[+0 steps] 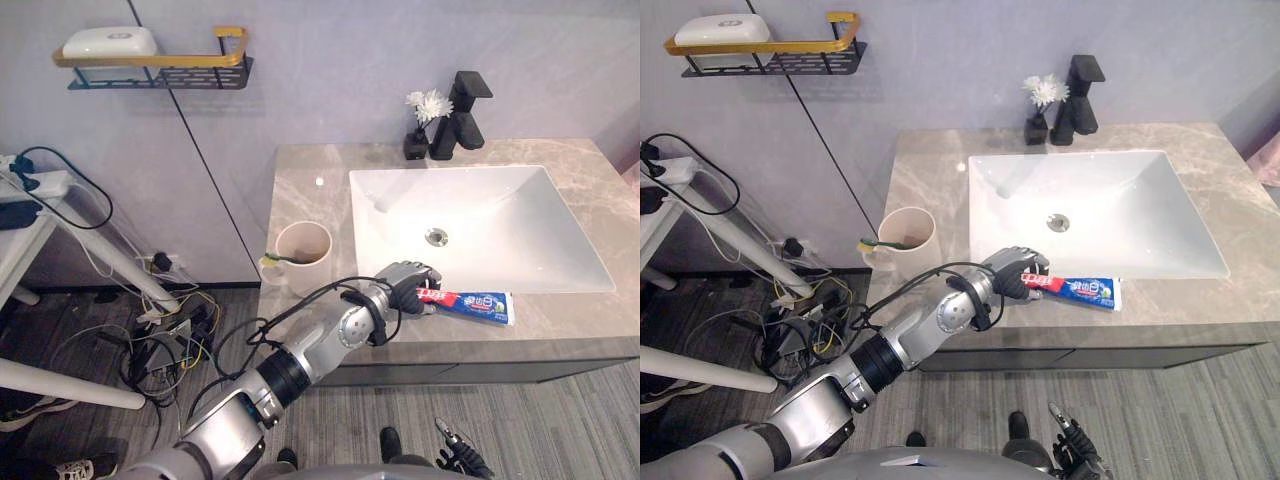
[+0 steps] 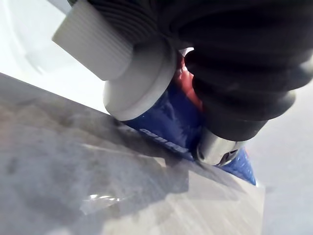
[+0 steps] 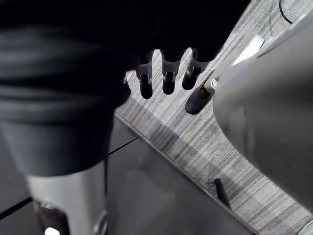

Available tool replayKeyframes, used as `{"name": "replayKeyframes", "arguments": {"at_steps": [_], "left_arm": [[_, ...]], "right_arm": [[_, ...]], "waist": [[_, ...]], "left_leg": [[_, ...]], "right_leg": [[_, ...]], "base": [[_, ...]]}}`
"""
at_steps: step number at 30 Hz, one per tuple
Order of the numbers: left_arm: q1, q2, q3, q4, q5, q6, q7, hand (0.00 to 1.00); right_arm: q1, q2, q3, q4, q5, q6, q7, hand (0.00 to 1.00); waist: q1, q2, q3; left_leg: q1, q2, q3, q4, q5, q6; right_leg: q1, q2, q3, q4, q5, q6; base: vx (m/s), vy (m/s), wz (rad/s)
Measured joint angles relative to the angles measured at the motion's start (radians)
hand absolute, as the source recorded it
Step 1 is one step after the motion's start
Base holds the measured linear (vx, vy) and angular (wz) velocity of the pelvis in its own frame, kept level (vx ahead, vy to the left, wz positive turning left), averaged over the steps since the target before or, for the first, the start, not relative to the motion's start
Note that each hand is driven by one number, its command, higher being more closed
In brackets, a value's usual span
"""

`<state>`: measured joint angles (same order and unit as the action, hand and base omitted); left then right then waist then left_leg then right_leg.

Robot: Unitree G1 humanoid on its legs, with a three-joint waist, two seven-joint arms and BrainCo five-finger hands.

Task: Organize washtable

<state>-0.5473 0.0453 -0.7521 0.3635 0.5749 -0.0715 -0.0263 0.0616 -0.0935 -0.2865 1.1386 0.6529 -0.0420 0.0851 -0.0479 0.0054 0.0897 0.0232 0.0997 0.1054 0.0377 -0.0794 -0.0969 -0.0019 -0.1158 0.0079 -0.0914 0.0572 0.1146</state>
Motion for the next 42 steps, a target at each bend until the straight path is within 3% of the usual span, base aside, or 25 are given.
{"name": "replayKeyframes", "arguments": {"at_steps": [7,10,13,20,24,25,29,34,42], "left_arm": [[0.001,0.035,-0.023,-0.094,0.0,0.021,0.017,1.0],[0.002,0.037,-0.061,-0.154,-0.024,0.019,0.011,1.0],[0.008,0.022,-0.115,-0.216,-0.043,-0.007,-0.002,1.0],[0.015,-0.008,-0.096,-0.291,-0.068,-0.021,-0.001,1.0],[0.076,-0.042,-0.034,-0.367,-0.068,-0.021,0.004,1.0],[0.085,-0.052,-0.023,-0.4,-0.071,-0.022,0.016,1.0],[0.086,-0.078,-0.022,-0.447,-0.08,-0.037,0.019,1.0],[0.086,-0.078,-0.024,-0.447,-0.08,-0.044,0.019,1.0],[0.085,-0.058,0.062,-0.517,-0.113,-0.042,0.071,1.0]], "right_arm": [[0.014,-0.001,-0.01,-0.084,0.098,-0.038,-0.026,0.0],[0.022,0.008,-0.101,-0.128,0.118,-0.043,-0.058,0.0],[0.026,0.022,-0.198,-0.255,0.153,-0.068,-0.109,0.0],[0.069,0.068,-0.354,-0.818,0.139,-0.157,-0.295,0.0],[0.093,0.136,-0.356,-1.162,-0.015,-0.198,-0.442,0.0],[0.092,0.155,-0.345,-1.268,-0.104,-0.198,-0.488,0.0],[0.071,0.163,-0.29,-1.442,-0.34,-0.188,-0.559,0.0],[0.02,0.155,-0.156,-1.534,-0.48,-0.189,-0.549,0.0],[-0.098,0.145,0.157,-1.532,-0.476,-0.189,-0.42,0.0]], "waist": [[0.009,0.007,-0.004],[0.013,0.007,-0.004],[0.004,0.007,-0.004],[0.016,0.006,-0.014],[0.033,-0.001,-0.051],[0.041,0.0,-0.068],[0.064,-0.002,-0.088],[0.067,-0.005,-0.099],[0.111,-0.005,-0.104]], "left_leg": [[-0.009,-0.01,0.07,0.006,-0.009,0.01],[-0.009,-0.02,0.099,0.014,-0.018,0.022],[-0.009,-0.028,0.137,0.035,-0.039,0.029],[0.029,-0.026,0.236,0.068,-0.078,0.036],[0.038,-0.008,0.262,0.076,-0.084,0.027],[0.038,-0.004,0.262,0.078,-0.085,0.026],[0.032,0.0,0.252,0.084,-0.087,0.023],[0.009,-0.008,0.212,0.096,-0.086,0.024],[-0.036,-0.01,0.119,0.13,-0.082,0.03]], "right_leg": [[-0.048,-0.008,0.077,0.001,0.015,0.016],[-0.062,-0.014,0.109,0.001,0.022,0.027],[-0.084,-0.019,0.153,0.014,0.025,0.032],[-0.102,-0.008,0.254,0.043,0.032,0.045],[-0.104,0.009,0.268,0.048,0.032,0.046],[-0.104,0.015,0.266,0.048,0.031,0.045],[-0.103,0.015,0.257,0.048,0.03,0.044],[-0.102,0.003,0.225,0.048,0.029,0.042],[-0.08,-0.009,0.139,0.045,0.029,0.04]], "base": [[0.01,0.027,-0.28],[0.01,0.049,-0.3],[-0.03,0.055,-0.42],[-0.05,0.027,-0.44],[-0.01,-0.027,-0.18],[0.0,-0.034,-0.04],[0.0,-0.002,0.04],[0.0,0.013,0.19],[0.0,-0.004,0.32]]}}
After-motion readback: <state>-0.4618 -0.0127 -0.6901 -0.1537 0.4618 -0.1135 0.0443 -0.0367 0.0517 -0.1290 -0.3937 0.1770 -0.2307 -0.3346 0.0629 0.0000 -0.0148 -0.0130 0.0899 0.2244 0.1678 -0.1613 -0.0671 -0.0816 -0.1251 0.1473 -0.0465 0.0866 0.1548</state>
